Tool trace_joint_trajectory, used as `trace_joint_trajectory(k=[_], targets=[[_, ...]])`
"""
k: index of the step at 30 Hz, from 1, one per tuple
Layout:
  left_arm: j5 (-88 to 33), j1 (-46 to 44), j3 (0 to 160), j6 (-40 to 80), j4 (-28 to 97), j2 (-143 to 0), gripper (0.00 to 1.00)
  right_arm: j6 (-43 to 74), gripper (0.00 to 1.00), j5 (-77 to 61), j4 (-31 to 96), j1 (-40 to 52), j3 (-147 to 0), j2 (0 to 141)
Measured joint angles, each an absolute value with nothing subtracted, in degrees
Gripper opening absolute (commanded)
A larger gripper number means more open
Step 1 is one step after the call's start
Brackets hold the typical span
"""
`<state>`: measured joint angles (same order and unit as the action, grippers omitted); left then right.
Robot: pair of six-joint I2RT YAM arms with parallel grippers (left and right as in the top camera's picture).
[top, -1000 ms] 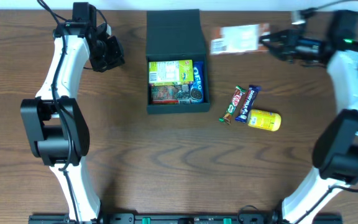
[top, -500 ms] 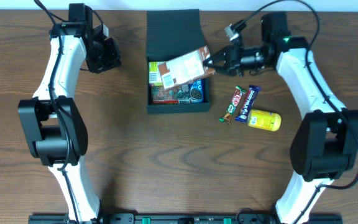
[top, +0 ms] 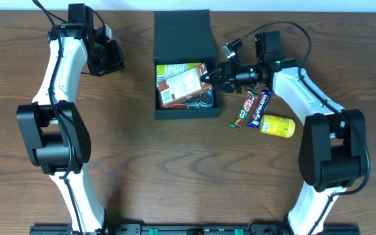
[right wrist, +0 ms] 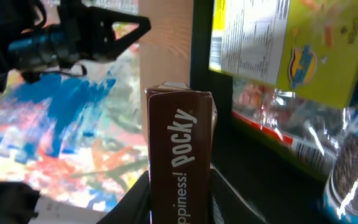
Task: Pack container
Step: 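Carry the Pocky box left and lower it into the black box, then push the Pocky box down into the box with the right gripper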
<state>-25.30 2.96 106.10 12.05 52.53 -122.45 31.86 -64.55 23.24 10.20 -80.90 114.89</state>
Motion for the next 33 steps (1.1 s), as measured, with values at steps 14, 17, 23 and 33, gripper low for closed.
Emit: trace_joint_trajectory(k=[14, 17, 23, 33], targets=[[-25.3, 2.94, 106.1, 11.53, 52.51, -122.45, 0.06, 43.09, 0.25, -57.76, 9.23, 10.96, -80.82, 117.03], [-25.3, 2.94, 106.1, 11.53, 52.53, -122.45, 0.06, 45.12, 0.25, -57.17, 6.74, 11.03, -80.82, 119.57], [-25.28, 2.94, 106.1, 11.53, 52.53, -122.45, 0.06, 47.22, 0.28, -56.45, 5.8, 11.03, -80.82, 121.36], [-25.28, 2.94, 106.1, 11.53, 52.49, -122.45, 0.06, 47.62, 0.72, -52.47, 5.3, 11.14, -80.82, 121.47]])
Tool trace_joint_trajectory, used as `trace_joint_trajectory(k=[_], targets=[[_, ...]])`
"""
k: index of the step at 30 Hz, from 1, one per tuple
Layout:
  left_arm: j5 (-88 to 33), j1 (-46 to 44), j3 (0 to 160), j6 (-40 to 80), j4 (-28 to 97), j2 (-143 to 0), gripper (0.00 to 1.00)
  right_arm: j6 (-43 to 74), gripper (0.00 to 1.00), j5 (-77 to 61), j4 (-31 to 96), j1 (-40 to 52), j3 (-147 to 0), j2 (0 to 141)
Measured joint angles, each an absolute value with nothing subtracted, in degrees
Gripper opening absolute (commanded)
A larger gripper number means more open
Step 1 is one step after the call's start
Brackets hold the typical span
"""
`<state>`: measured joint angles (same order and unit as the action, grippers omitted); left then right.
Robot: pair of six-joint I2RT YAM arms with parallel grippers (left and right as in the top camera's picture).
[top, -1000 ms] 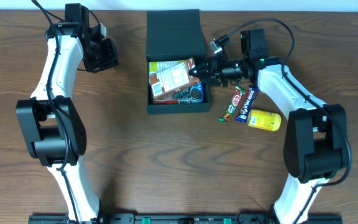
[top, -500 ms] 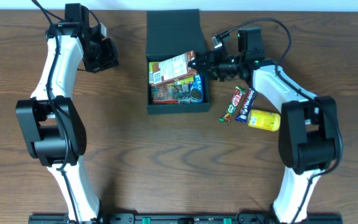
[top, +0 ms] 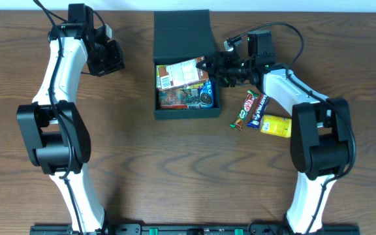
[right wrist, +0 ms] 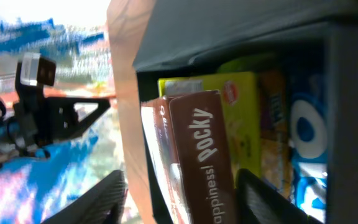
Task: Pack container
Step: 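Push the Pocky box down into the box with the right gripper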
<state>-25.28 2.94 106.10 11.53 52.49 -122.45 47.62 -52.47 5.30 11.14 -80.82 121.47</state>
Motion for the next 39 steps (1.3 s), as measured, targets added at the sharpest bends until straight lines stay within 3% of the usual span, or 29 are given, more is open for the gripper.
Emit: trace_joint_trajectory(k=[10, 21, 23, 24, 25, 26, 28, 29, 33, 39], targets=[[-25.3, 2.94, 106.1, 11.53, 52.53, -122.45, 0.06, 47.31, 0.99, -52.84, 3.55, 11.14, -82.94, 121.47], [-25.3, 2.94, 106.1, 11.51, 52.56, -122.45, 0.06, 40.93, 0.99, -48.69, 18.72, 10.28, -92.82, 121.49], [-25.3, 2.94, 106.1, 11.53, 52.56, -122.45, 0.06, 38.85, 0.89, -47.51, 22.09, 9.85, -94.37, 121.49], [-25.28, 2.94, 106.1, 11.53, 52.56, -122.45, 0.06, 37.67, 0.79, -46.92, 24.08, 9.74, -95.33, 121.49], [-25.28, 2.94, 106.1, 11.53, 52.56, -122.45, 0.06, 36.49, 0.64, -46.5, 25.58, 9.63, -95.98, 121.49], [-25.3, 2.94, 106.1, 11.51, 52.56, -122.45, 0.06, 34.87, 0.4, -45.8, 28.05, 9.58, -97.19, 121.49], [-25.3, 2.94, 106.1, 11.53, 52.56, -122.45, 0.06, 31.66, 0.06, -44.71, 33.15, 9.69, -99.35, 121.49], [-25.28, 2.94, 106.1, 11.53, 52.58, -122.45, 0.06, 29.39, 0.02, -43.88, 35.44, 9.96, -100.75, 121.49], [-25.3, 2.94, 106.1, 11.53, 52.58, -122.45, 0.06, 20.34, 0.01, -39.07, 46.52, 12.67, -104.77, 121.47], [-25.3, 2.92, 106.1, 11.53, 52.49, -122.45, 0.06, 11.81, 0.01, -28.93, 52.75, 21.26, -105.27, 121.49]])
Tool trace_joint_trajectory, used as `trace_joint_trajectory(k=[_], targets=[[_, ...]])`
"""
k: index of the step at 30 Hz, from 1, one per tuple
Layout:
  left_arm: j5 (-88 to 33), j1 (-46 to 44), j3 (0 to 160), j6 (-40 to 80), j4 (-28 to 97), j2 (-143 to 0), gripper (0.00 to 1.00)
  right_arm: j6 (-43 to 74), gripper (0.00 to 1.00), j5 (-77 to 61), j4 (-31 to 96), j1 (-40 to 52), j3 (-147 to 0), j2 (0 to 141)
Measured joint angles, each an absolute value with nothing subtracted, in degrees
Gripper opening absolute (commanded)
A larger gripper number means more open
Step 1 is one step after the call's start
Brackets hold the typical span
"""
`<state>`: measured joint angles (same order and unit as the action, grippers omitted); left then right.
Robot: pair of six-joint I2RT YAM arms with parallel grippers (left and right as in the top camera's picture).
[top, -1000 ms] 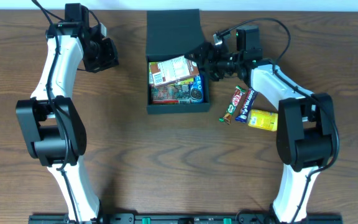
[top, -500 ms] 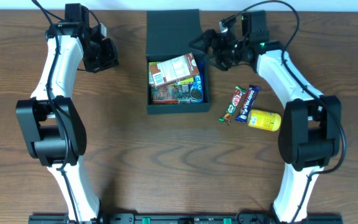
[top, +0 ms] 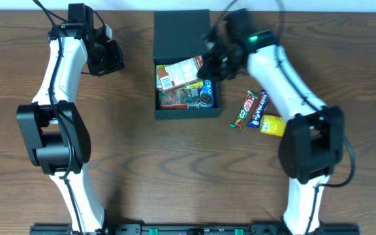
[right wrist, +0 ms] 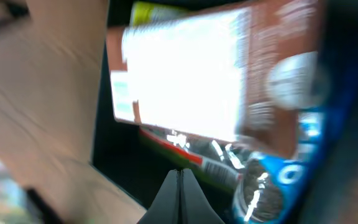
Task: Pack container
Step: 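Push the Pocky box down into the box with the right gripper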
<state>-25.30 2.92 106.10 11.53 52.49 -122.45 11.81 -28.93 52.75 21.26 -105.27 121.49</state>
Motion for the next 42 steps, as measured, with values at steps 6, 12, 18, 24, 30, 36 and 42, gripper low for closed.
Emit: trace_joint_trajectory(k=[6, 12, 18, 24, 30, 36, 42], targets=[[-25.28, 2.9, 106.1, 11.53, 52.53, -122.45, 0.06, 8.05, 0.01, -20.56, 52.86, 27.22, -104.4, 121.49], [-25.3, 2.9, 106.1, 11.53, 52.56, -122.45, 0.06, 7.16, 0.01, -17.04, 49.67, 27.49, -100.97, 121.49], [-25.28, 2.9, 106.1, 11.53, 52.53, -122.45, 0.06, 7.4, 0.01, -16.4, 44.27, 27.57, -98.54, 121.49], [-25.28, 2.9, 106.1, 11.53, 52.97, -122.45, 0.06, 8.67, 0.01, -16.19, 41.56, 28.36, -98.06, 122.21], [-25.3, 2.9, 106.1, 11.51, 53.58, -122.45, 0.06, 9.43, 0.01, -16.49, 38.44, 30.59, -98.06, 122.63], [-25.28, 2.9, 106.1, 11.51, 53.65, -122.45, 0.06, 10.04, 0.01, -16.62, 36.64, 31.64, -98.06, 122.63], [-25.28, 2.9, 106.1, 11.53, 53.71, -122.45, 0.06, 10.09, 0.01, -16.71, 34.09, 31.79, -98.06, 122.8]])
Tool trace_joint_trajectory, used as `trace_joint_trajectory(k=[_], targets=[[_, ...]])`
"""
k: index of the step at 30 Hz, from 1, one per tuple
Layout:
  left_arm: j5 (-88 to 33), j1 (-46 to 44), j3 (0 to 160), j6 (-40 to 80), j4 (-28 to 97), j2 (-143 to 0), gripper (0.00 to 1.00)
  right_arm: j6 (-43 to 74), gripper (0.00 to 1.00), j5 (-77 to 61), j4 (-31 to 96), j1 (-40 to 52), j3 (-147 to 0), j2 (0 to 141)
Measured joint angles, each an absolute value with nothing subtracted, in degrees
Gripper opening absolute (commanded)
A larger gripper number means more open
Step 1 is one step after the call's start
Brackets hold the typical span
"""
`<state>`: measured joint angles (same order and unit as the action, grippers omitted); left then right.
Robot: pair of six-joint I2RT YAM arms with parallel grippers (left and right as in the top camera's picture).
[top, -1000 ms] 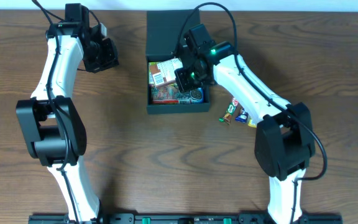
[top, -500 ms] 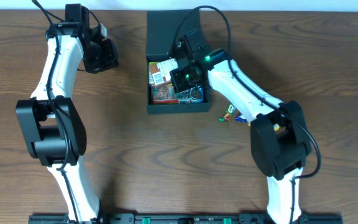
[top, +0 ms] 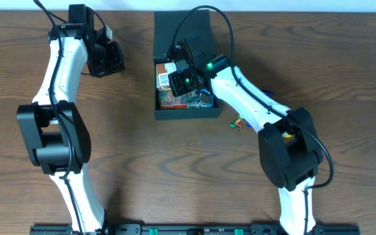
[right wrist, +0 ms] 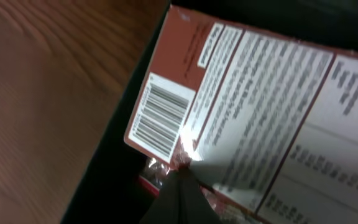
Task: Pack container
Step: 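Push the Pocky box down into the box with the right gripper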
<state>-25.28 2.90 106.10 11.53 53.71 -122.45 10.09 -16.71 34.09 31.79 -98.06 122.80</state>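
Observation:
The black container [top: 183, 113] stands open at the table's back centre, its lid [top: 183, 32] folded back. A brown Pocky box [right wrist: 241, 106] lies flat inside on top of other snacks, barcode and printed back facing up. My right gripper [right wrist: 182, 174] is shut, its tip touching the box near the barcode, at the container's left side [top: 178, 79]. It holds nothing. A blue cookie pack [top: 205, 98] shows at the container's right. My left gripper [top: 106, 57] hangs over the table far left of the container; its jaws cannot be made out.
My right arm crosses over the container's right wall and hides most of the loose snacks on the table beside it. Only the end of a candy bar [top: 235, 123] shows. Bare wooden table [right wrist: 36, 93] lies left of the container.
My right gripper, still shut, has moved from the container's right side to its left side. Its tip now rests on the Pocky box by the barcode. The left arm has not moved.
My right gripper held the Pocky box upright at the container's right wall. Then it held the box at the back right of the container. Later the box lay inside and the gripper was shut over it. Now the shut tip touches the box's left end.

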Motion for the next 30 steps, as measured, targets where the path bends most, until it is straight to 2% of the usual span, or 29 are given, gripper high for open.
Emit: trace_joint_trajectory(k=[8, 16, 24, 30], targets=[[-25.28, 2.9, 106.1, 11.53, 54.08, -122.45, 0.06, 10.09, 0.01, -17.08, 33.78, 31.79, -98.08, 123.37], [-25.3, 2.9, 106.1, 11.53, 55.27, -122.45, 0.06, 10.07, 0.01, -18.39, 41.08, 30.87, -102.24, 122.43], [-25.28, 1.63, 106.1, 11.53, 55.31, -122.45, 0.06, 10.24, 0.01, -12.19, 51.24, 23.99, -103.31, 118.85], [-25.28, -2.55, 106.1, 11.51, 52.62, -122.45, 0.06, 10.33, 0.01, -10.15, 51.07, 20.08, -101.51, 118.85]])
